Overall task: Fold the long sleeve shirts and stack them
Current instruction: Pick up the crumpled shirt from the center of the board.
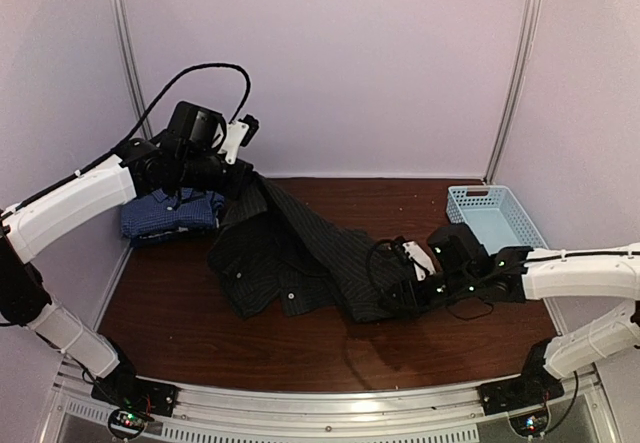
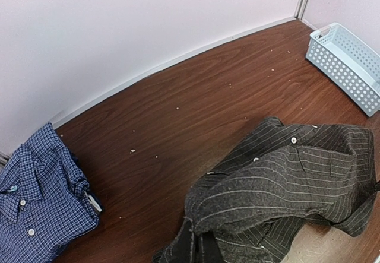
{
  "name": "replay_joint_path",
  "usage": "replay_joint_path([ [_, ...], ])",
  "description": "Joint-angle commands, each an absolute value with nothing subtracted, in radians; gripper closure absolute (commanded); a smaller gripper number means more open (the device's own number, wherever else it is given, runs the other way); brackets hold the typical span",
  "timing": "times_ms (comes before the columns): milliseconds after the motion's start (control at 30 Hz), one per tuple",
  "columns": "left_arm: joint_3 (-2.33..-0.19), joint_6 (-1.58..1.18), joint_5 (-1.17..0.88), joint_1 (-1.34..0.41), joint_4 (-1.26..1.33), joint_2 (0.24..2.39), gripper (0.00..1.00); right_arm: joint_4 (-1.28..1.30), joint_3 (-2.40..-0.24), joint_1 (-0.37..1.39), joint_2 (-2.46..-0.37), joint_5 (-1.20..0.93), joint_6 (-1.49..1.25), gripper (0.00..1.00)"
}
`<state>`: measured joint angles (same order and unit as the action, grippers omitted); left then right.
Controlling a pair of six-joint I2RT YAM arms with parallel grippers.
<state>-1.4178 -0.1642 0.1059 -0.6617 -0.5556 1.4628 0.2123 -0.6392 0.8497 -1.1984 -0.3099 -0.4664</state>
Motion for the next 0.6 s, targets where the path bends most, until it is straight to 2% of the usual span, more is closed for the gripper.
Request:
replay_joint_path([
  [0, -1.432, -0.163, 0.083, -0.652, -0.535, 1.442, 1.00, 0.182, -0.740, 0.907, -1.272, -0.172, -0.451, 0.37],
  [200, -1.423, -0.164, 0.060, -0.653, -0.534, 1.440, 1.00, 0.211, -0.866, 0.980, -1.388, -0.036, -0.432, 0.34],
  [567, -1.498, -0.176, 0.029, -0.652, -0.569, 1.433, 1.00, 0.344, -1.070, 1.126, -1.620, 0.300, -0.391, 0.19],
])
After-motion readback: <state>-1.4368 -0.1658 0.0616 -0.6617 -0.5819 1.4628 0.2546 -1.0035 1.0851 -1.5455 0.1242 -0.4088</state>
